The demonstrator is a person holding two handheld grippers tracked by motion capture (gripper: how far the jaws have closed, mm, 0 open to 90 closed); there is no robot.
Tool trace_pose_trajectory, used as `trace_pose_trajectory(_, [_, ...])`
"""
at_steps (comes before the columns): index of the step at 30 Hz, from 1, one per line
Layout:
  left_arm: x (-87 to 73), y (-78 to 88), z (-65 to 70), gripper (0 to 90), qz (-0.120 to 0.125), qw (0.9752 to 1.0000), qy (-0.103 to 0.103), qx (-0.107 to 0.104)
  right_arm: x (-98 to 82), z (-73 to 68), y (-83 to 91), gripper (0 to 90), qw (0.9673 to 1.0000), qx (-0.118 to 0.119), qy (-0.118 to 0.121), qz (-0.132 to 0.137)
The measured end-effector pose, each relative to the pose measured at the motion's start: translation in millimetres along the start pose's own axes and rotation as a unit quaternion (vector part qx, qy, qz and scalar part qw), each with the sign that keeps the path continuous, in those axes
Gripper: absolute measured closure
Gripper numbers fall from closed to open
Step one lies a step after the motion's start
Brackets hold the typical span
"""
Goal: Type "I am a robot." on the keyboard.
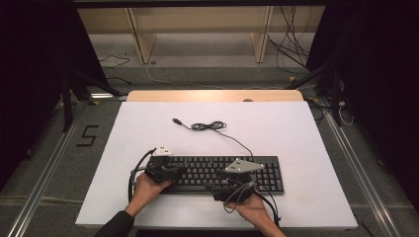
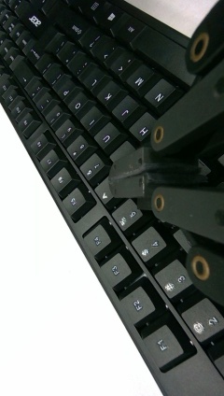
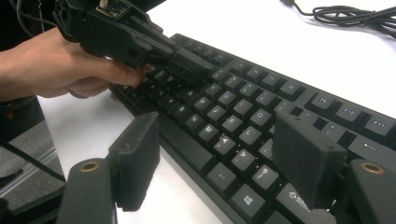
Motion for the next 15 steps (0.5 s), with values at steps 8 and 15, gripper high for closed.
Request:
trace_pose_trajectory(8, [5.5,10.8,-1.0,87.2,0.029,0.9995,0.011,-0.005,0.4,0.7,0.0,33.3,1.0000,-0.001,-0.001,0.001])
trace_pose_trajectory(15, [7.7,17.6,-3.5,86.9,0.041,0.9990,0.018,-0.008,0.0,0.8,-0.7,33.3,1.0000,0.000,0.000,0.001])
Point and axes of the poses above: each handheld gripper's, and its own axes: y roughly backward along the jaws, x roughly out of its top, z roughly to its right, the point moved 3 cm from there along -y, roughly forward along the jaws, and after that the axes turned 9 degrees about z, right-handed, at the moved point
